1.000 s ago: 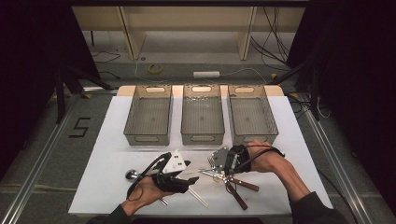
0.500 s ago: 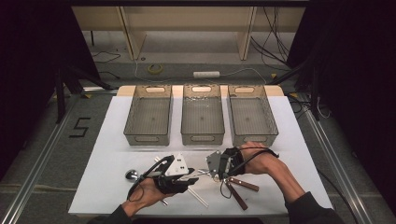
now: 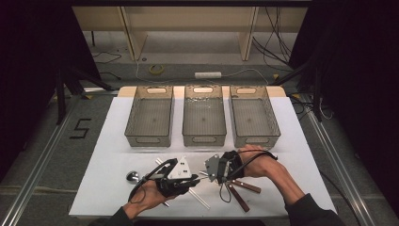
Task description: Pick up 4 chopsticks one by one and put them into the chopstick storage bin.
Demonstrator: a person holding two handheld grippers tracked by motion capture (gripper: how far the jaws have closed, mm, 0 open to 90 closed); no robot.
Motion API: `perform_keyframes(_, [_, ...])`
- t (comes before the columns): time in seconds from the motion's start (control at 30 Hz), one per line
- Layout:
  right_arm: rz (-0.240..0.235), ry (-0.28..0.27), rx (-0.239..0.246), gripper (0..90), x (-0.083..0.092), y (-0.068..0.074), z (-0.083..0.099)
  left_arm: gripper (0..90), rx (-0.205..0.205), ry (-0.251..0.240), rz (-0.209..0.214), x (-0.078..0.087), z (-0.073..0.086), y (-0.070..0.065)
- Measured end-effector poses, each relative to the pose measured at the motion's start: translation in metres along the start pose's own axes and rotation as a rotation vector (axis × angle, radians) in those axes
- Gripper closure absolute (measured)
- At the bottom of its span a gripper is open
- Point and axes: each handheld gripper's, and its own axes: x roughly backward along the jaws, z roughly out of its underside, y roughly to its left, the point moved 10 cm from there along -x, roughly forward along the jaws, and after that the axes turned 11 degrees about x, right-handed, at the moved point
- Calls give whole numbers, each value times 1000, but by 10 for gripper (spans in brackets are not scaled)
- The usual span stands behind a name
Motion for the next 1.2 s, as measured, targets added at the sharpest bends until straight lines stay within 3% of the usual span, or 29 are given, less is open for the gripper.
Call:
perform_keyframes(0.27, [-12, -3, 21, 867, 0, 1, 0, 858, -37, -2, 24, 2, 1, -4])
perform_keyframes(0.37, [-15, -21, 6, 865, 4, 2, -1, 861, -49, -14, 29, 5, -1, -4])
perform_keyframes(0.57, [10, -55, -19, 813, 11, -1, 0, 864, -33, -35, 26, 8, -3, -2])
perform_keyframes(0.7, [64, -117, -102, 684, 22, -9, 4, 864, -14, -47, 10, 12, -3, 4])
perform_keyframes(0.87, [209, -234, -281, 527, 41, -22, 13, 864, 33, -81, -19, 21, -6, 17])
perform_keyframes(0.9, [244, -295, -357, 486, 48, -24, 17, 864, 42, -88, -24, 23, -6, 20])
perform_keyframes(0.93, [244, -295, -357, 486, 48, -24, 17, 864, 54, -98, -32, 25, -7, 22])
perform_keyframes(1.03, [283, -349, -453, 437, 51, -24, 27, 864, 89, -122, -65, 32, -8, 32])
perform_keyframes(1.2, [332, -393, -589, 393, 43, -18, 46, 863, 143, -179, -106, 46, -15, 45])
